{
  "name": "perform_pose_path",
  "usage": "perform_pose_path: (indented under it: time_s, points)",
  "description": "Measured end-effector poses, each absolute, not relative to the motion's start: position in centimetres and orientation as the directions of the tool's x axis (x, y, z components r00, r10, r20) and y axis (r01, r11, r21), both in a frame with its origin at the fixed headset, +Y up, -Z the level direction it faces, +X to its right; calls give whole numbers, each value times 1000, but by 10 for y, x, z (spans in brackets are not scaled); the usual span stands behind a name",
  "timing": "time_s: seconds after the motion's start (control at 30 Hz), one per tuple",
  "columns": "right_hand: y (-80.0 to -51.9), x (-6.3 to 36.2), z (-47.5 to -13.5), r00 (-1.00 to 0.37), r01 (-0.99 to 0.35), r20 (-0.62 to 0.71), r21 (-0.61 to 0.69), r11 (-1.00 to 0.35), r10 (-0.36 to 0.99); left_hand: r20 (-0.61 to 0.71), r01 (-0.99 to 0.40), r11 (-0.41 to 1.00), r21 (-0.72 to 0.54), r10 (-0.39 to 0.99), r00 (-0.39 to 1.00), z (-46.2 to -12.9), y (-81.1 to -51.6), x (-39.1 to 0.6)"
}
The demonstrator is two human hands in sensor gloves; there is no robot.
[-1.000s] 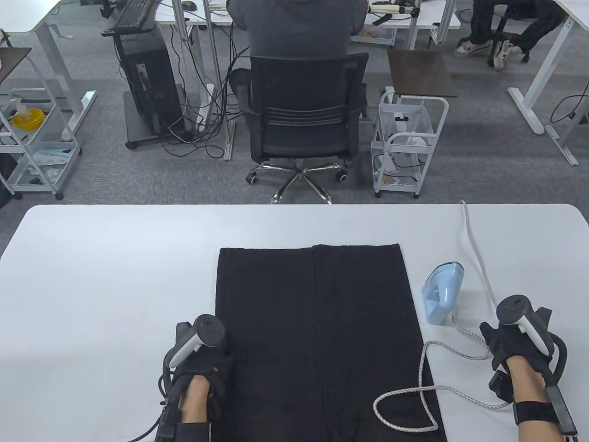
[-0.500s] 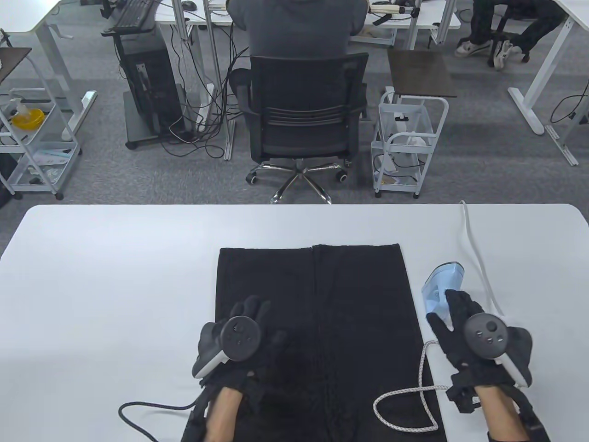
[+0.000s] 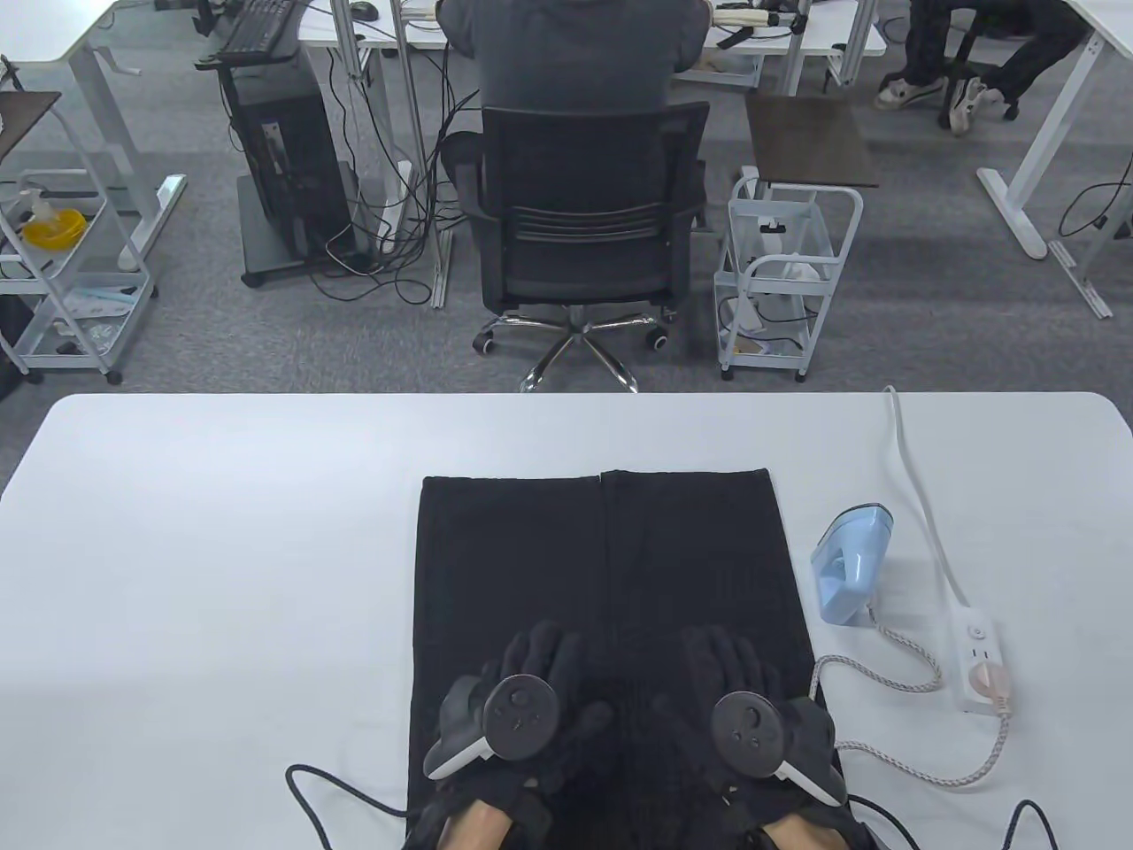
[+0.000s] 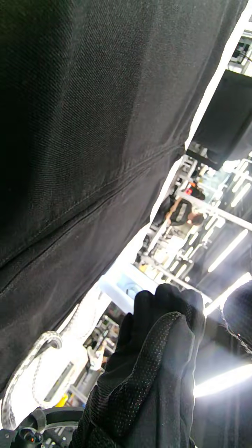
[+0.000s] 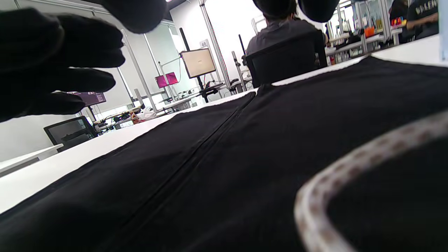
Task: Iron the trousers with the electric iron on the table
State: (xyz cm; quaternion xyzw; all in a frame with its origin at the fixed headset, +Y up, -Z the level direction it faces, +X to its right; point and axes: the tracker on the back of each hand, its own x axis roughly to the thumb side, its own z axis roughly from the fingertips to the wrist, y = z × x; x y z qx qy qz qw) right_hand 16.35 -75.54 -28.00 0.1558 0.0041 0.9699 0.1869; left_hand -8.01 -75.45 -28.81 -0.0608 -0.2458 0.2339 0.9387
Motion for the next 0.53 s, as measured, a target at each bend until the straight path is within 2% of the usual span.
perform_pose_path:
  time_s: [0.53]
  points:
    - [-759,166,-276,-879,-343,322,88,-935,352,402,-410,874,-262,485,777,-291,-763,-80]
